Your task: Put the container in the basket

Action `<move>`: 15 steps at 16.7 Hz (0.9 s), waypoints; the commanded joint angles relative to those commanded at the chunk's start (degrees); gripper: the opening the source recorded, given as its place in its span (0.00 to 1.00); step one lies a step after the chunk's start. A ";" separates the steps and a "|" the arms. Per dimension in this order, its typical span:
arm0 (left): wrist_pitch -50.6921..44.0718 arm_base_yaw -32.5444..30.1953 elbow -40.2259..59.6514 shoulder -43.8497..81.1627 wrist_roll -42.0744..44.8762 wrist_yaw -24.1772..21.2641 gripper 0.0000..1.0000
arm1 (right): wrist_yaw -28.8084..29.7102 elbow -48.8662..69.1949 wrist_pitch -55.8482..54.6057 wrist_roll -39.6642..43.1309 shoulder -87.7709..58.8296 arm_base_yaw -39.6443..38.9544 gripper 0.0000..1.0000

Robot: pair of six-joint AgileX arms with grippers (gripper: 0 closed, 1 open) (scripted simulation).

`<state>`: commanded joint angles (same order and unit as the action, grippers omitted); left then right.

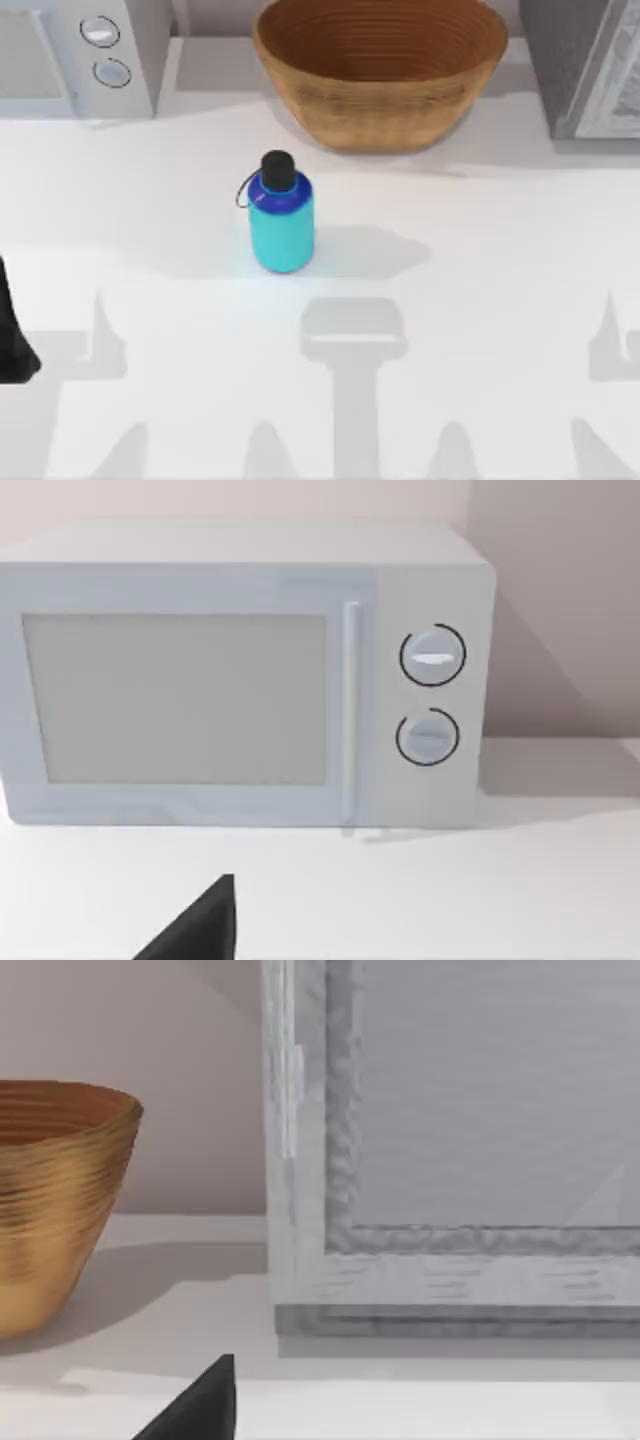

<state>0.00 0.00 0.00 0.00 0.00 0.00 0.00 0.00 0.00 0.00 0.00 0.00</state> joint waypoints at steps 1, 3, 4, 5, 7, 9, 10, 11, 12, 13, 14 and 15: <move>0.00 0.00 0.00 0.00 0.00 0.00 1.00 | 0.00 0.00 0.00 0.00 0.00 0.00 1.00; 0.56 -0.14 0.20 0.57 -0.02 -0.24 1.00 | 0.00 0.00 0.00 0.00 0.00 0.00 1.00; 1.72 -0.42 0.60 1.75 -0.04 -0.70 1.00 | 0.00 0.00 0.00 0.00 0.00 0.00 1.00; 3.47 -0.80 1.16 3.54 -0.04 -1.36 1.00 | 0.00 0.00 0.00 0.00 0.00 0.00 1.00; 8.40 -1.78 2.63 8.96 0.02 -3.13 1.00 | 0.00 0.00 0.00 0.00 0.00 0.00 1.00; 14.84 -2.94 4.42 16.80 0.22 -5.33 1.00 | 0.00 0.00 0.00 0.00 0.00 0.00 1.00; 18.51 -3.57 5.39 21.55 0.38 -6.54 1.00 | 0.00 0.00 0.00 0.00 0.00 0.00 1.00; 22.43 -4.21 6.39 26.76 0.56 -7.82 1.00 | 0.00 0.00 0.00 0.00 0.00 0.00 1.00; 26.56 -4.87 7.43 32.35 0.78 -9.16 1.00 | 0.00 0.00 0.00 0.00 0.00 0.00 1.00; 30.85 -5.55 8.49 38.24 1.02 -10.54 1.00 | 0.00 0.00 0.00 0.00 0.00 0.00 1.00; 35.26 -6.25 9.57 44.37 1.29 -11.97 1.00 | 0.00 0.00 0.00 0.00 0.00 0.00 1.00; 39.76 -6.96 10.67 50.67 1.56 -13.43 1.00 | 0.00 0.00 0.00 0.00 0.00 0.00 1.00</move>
<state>39.76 -6.96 10.67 50.67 1.56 -13.43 0.00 0.00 0.00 0.00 0.00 0.00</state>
